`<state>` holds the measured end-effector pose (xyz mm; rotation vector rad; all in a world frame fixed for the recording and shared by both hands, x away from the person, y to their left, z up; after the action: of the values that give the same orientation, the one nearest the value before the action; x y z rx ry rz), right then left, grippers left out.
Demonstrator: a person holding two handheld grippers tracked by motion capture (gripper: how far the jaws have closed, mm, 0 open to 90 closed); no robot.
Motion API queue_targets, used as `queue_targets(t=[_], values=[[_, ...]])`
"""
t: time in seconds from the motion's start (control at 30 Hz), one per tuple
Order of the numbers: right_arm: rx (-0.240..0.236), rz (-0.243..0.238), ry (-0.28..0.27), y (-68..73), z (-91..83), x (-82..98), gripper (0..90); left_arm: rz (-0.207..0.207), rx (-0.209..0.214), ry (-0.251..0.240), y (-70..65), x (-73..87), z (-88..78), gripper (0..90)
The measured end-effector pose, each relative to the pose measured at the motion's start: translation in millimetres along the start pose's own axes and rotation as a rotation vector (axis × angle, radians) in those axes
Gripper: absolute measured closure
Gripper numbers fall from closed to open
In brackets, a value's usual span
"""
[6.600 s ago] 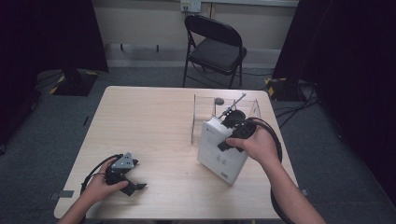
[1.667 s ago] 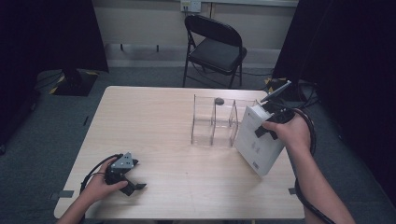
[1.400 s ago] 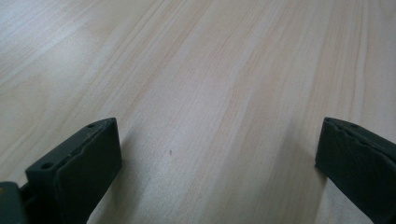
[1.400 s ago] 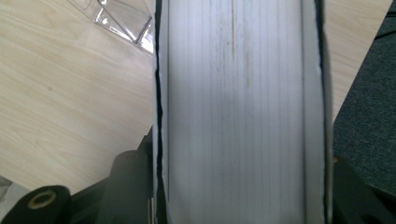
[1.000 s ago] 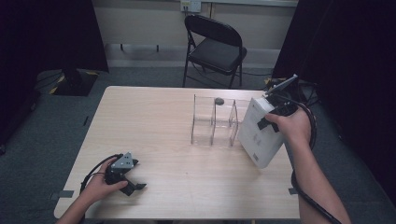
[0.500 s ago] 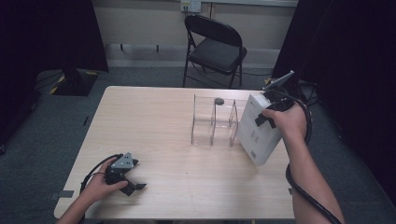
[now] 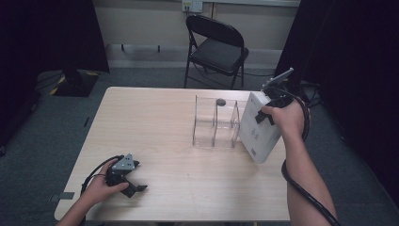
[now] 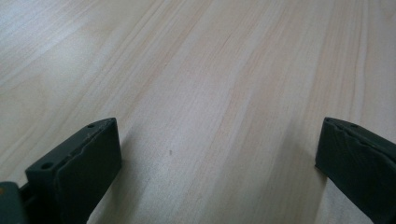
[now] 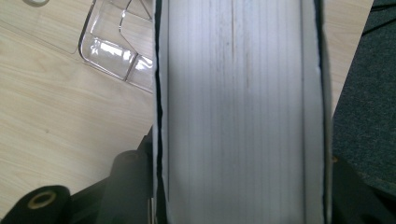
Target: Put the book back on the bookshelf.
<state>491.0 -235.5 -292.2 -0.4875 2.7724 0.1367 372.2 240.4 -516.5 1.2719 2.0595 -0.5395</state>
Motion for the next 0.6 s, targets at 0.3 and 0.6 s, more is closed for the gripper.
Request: queue_targets(t=[0.3,0.6], values=[[0.005,-0.008,0.006,3.2,7.3,-6.9,52.2,0.001,0.001,0.0,0.1,0.0,0.0,0.0],[0.016,-0.002,0.01,3.1,10.7,-14.1,52.2,0.001,0.007,-0.003,0.3,0.2,0.1,0.0]])
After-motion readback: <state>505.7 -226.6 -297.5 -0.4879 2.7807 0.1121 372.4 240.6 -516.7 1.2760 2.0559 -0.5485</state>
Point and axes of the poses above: each handheld gripper's, and its own axes: z roughly forward along the jaws, x roughly out of its underside, y roughly to its left, the point moved 2 cm from there along z, roughly forward along the jaws
